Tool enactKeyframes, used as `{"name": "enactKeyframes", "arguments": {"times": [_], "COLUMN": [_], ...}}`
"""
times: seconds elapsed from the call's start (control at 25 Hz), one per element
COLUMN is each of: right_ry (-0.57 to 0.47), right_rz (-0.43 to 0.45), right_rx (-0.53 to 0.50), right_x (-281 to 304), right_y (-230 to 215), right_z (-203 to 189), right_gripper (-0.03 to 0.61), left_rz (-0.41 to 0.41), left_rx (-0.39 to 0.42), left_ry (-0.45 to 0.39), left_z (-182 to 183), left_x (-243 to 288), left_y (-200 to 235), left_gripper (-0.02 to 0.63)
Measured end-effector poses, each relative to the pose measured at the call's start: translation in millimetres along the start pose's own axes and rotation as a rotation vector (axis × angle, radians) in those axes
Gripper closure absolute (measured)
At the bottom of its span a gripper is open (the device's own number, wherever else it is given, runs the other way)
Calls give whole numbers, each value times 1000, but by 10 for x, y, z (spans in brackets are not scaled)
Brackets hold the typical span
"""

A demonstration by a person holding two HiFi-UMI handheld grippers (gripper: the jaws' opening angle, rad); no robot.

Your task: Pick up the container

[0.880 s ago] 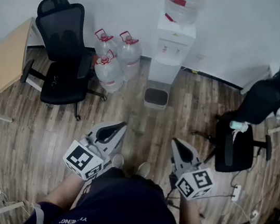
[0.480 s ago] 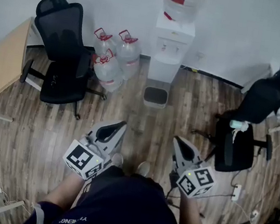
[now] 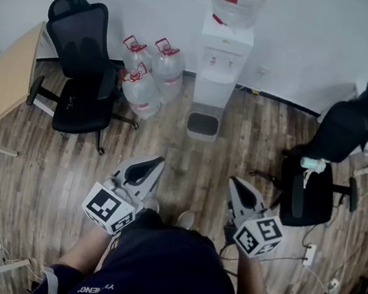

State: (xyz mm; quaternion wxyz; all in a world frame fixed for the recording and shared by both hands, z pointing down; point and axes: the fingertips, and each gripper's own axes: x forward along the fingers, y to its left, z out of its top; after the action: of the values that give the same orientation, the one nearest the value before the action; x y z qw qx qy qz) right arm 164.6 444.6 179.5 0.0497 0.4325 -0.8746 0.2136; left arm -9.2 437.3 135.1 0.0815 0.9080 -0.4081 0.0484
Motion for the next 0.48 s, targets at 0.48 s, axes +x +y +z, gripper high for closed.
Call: {"name": "enactKeyframes", "arguments": {"times": [0.48], "right_ry": [25], "right_rz": [5], "right_rx": [37], "right_x": [-18], "right_y": [-381], "right_z": [-40], "right_gripper": [563], "left_rz": [35], "left_rx": [-11], "left_ry": [31], "left_z": [-81], "left_x": [221], "left_y": [-61], "left_gripper": [589]}}
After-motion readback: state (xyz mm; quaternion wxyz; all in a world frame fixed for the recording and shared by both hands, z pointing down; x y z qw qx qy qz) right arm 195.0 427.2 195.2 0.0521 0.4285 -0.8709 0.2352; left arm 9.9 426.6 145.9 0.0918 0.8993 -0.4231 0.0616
